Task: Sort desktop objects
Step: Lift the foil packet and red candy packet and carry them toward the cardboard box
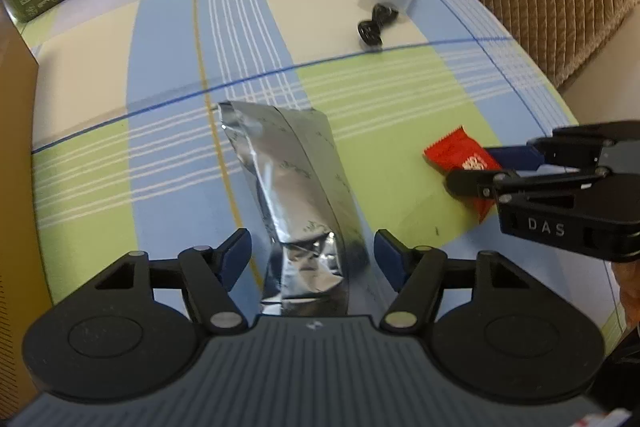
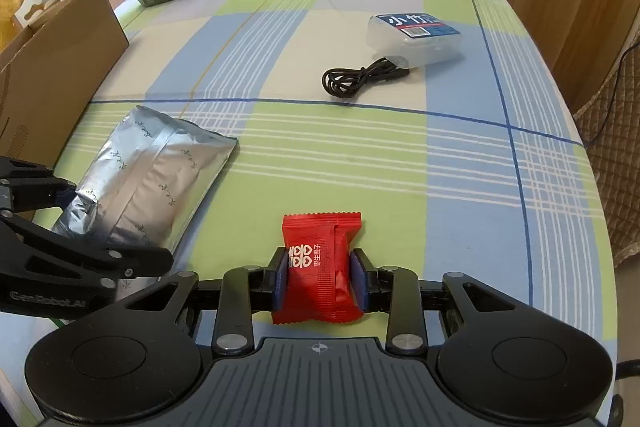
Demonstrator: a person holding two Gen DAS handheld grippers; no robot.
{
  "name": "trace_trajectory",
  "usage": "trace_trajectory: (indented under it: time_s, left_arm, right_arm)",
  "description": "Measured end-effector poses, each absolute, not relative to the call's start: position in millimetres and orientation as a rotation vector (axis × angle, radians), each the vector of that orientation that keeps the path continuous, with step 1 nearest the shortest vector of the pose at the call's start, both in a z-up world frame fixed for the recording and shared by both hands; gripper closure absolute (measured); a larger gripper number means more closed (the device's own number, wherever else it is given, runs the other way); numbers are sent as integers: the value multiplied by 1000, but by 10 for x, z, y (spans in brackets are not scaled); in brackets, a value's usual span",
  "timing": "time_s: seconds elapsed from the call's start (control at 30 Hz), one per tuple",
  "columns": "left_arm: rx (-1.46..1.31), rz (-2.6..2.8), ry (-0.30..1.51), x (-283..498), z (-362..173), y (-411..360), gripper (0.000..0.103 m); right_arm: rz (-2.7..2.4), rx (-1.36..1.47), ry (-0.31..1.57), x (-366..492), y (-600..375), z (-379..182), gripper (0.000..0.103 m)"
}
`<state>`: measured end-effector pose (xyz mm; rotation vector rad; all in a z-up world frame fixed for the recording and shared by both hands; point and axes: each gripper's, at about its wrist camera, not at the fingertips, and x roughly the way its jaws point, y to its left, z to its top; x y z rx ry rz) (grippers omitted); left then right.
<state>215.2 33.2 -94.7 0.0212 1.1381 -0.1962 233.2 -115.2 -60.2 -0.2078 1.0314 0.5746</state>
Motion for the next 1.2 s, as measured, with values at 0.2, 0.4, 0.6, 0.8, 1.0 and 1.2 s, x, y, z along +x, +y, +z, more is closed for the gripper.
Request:
trace_trajectory:
  time_s: [0.2,0.4,0.6,0.8,1.0,1.2]
  left_arm:
    - [69,-192,1181,2219,-1017,264,44]
    - [110,-191,1182,2290,-1031,196,52]
    - [121,-174,1187,2217,-965,236,65]
    - [126,-166,1179,2081,-831,345,69]
    - [99,-161,1168,1959,-707,445,69]
    - [62,-166,1143,1829,-531,522,69]
  right_arm:
    - [561,-214,1028,2329,-1162,-615,73]
    - [567,-225,1021,2302,-1153,-622,74]
    - [561,-176,1008,2288,-1205,-571,74]
    - [539,-115,993,2286,-1293,-486,74]
    - [542,-91,964,2173,-1329,-373,74]
    - [569,-77,945,2024,-1254,-232,74]
